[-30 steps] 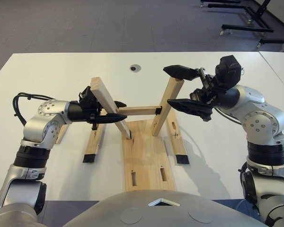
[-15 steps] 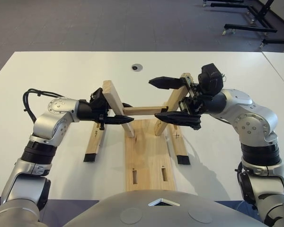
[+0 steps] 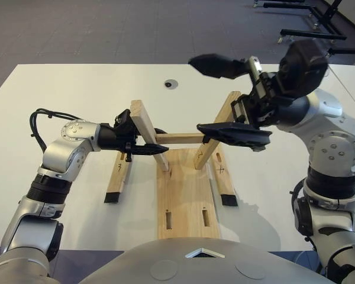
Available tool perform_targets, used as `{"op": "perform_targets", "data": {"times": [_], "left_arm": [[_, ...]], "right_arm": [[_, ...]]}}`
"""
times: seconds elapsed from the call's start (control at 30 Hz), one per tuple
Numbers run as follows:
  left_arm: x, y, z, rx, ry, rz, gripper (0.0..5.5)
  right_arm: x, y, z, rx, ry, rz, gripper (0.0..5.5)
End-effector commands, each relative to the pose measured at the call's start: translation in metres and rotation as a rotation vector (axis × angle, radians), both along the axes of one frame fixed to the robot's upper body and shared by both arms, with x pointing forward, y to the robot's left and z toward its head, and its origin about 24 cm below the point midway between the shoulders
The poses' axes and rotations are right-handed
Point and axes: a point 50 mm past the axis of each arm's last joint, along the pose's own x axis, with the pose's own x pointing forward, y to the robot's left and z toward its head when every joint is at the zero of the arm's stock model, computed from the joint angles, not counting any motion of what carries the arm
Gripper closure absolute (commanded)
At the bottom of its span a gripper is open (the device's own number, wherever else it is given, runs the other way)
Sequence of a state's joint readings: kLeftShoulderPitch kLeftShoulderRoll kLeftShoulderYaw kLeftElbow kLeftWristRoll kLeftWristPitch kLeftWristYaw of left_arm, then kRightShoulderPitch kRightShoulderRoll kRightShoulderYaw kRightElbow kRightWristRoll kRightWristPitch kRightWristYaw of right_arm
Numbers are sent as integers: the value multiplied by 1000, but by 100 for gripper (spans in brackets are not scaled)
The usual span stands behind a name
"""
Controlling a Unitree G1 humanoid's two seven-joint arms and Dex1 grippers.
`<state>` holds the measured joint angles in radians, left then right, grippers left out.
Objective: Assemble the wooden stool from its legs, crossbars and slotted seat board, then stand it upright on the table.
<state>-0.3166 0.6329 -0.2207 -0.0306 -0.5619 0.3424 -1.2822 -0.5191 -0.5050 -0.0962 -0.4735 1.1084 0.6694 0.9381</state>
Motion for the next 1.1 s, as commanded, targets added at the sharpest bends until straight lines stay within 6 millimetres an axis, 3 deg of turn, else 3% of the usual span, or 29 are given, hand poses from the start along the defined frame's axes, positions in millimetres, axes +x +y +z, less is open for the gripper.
{"op": "perform_targets", "data": {"times": [0.03,0.13,0.3,0.47,0.73,1.1], "left_arm": [[-6,12,-19,155,70,33,348],[-7,13,-19,159,72,33,348],[-7,13,-18,161,73,31,348],[-7,12,-18,164,76,23,348],[-6,13,-16,172,76,15,348],[-4,13,-16,182,76,5,348]], "right_arm": [[10,3,28,-47,-183,-167,14],[21,24,30,-209,-391,-325,14],[13,58,11,-353,-585,-314,14],[19,62,-12,-502,-681,-305,14],[25,61,-28,-653,-819,-333,14],[33,53,-53,-783,-850,-315,14]]}}
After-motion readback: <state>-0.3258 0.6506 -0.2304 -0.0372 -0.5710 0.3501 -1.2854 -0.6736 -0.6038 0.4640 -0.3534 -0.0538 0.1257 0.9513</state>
